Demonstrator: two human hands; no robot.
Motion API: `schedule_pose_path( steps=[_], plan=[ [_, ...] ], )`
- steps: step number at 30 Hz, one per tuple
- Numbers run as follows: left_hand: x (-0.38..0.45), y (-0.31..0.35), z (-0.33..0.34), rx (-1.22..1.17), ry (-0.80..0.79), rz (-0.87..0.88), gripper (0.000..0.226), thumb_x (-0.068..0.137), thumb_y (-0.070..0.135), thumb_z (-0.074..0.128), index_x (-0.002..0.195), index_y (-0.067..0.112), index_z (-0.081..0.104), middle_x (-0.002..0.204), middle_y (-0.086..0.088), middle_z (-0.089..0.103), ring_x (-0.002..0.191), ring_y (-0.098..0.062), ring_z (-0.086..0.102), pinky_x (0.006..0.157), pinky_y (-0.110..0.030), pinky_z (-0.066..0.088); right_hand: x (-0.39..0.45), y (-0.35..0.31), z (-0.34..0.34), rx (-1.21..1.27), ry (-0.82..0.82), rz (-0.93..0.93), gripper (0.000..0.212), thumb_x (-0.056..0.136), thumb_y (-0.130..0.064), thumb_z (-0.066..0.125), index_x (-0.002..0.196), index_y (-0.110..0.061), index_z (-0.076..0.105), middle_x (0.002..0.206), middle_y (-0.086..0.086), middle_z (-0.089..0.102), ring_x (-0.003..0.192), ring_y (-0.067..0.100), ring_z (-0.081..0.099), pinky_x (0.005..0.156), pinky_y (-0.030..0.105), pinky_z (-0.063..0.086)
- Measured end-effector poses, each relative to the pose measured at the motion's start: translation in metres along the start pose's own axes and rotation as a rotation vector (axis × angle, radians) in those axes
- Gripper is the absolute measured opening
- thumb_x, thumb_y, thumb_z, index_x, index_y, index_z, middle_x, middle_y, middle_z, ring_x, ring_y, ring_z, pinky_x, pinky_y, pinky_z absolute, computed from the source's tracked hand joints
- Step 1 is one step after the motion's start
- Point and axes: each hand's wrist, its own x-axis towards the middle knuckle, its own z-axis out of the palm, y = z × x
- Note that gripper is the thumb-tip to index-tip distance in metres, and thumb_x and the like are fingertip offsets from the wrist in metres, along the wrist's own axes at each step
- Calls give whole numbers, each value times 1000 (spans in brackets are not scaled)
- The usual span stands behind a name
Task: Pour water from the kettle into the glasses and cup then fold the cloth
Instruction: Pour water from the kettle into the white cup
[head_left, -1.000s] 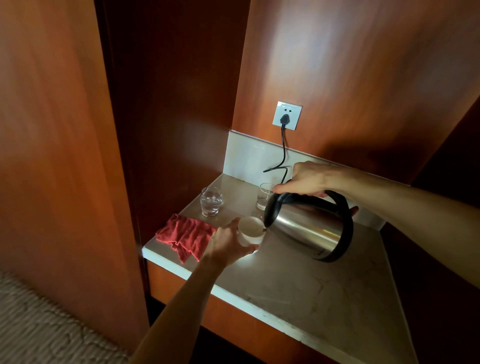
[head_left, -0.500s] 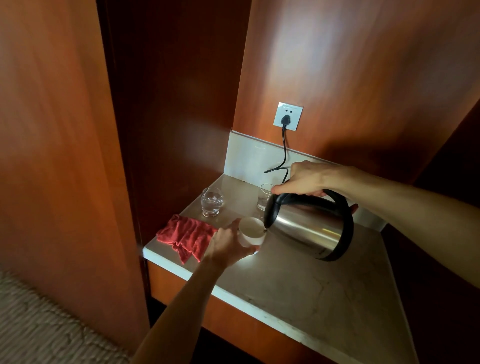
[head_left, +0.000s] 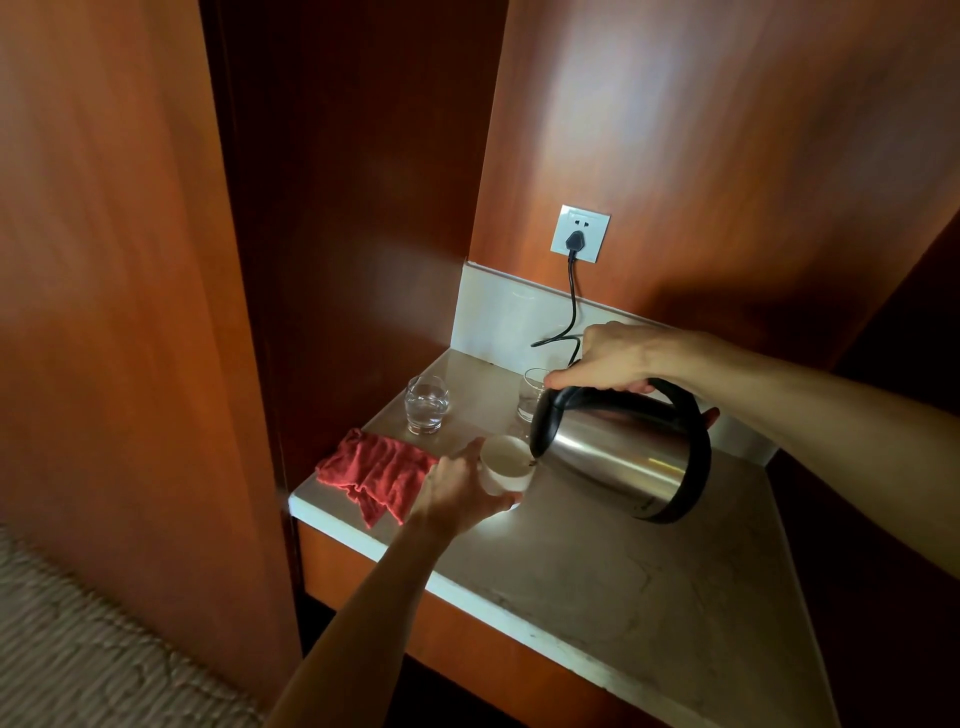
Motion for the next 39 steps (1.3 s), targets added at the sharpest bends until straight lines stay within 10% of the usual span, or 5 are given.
schedule_pose_path(
  steps=[18,27,39],
  plan=[
    [1,1,6,44,61,5,86,63,64,80,135,28,48,109,6,72,99,-17,68,71,-16,38,-6,98,67,670,117,97,62,89,-65,64,54,-15,50,47,4,39,38,17,33,45,26,26],
    [5,-5,10,37,73,29,84,61,65,80,131,31,49,107,8,73,95,-11,69,71,-14,44,18,143,96,1289,458,309,63,82,-63,70,50,-13,49,43,7,36,33,20,30,42,26,27],
    [14,-18,22,68,77,40,89,55,78,71,130,36,47,103,15,72,90,-2,68,72,-22,56,57,157,149,1342,738,480,51,85,-62,71,69,-14,65,68,5,62,62,21,56,57,30,42]
  ],
)
